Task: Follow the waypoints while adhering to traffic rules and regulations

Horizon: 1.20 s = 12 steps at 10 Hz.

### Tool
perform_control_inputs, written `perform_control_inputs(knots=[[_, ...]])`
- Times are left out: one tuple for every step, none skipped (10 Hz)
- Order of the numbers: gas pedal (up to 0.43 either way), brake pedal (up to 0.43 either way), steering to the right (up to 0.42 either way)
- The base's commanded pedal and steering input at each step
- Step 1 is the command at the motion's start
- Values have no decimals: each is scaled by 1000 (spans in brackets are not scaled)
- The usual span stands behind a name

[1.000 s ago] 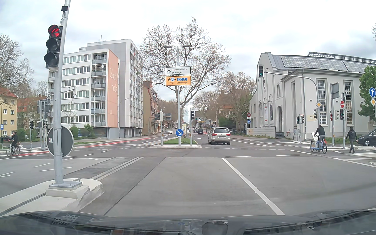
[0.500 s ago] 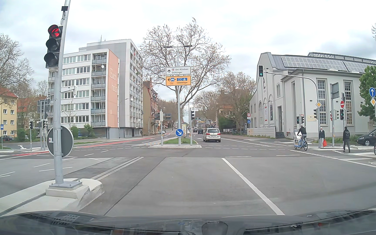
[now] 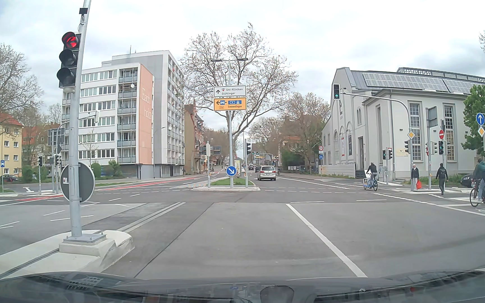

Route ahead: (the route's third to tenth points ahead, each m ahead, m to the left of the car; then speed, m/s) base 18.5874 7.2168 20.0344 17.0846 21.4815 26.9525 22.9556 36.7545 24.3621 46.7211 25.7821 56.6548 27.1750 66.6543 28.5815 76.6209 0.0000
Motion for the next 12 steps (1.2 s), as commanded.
perform_control_inputs(knots=[[0,207,-1],[0,201,-1],[0,201,-1],[0,201,-1],[0,201,-1],[0,201,-1],[0,201,-1],[0,201,-1],[0,201,-1],[0,201,-1],[0,201,-1],[0,201,-1]])
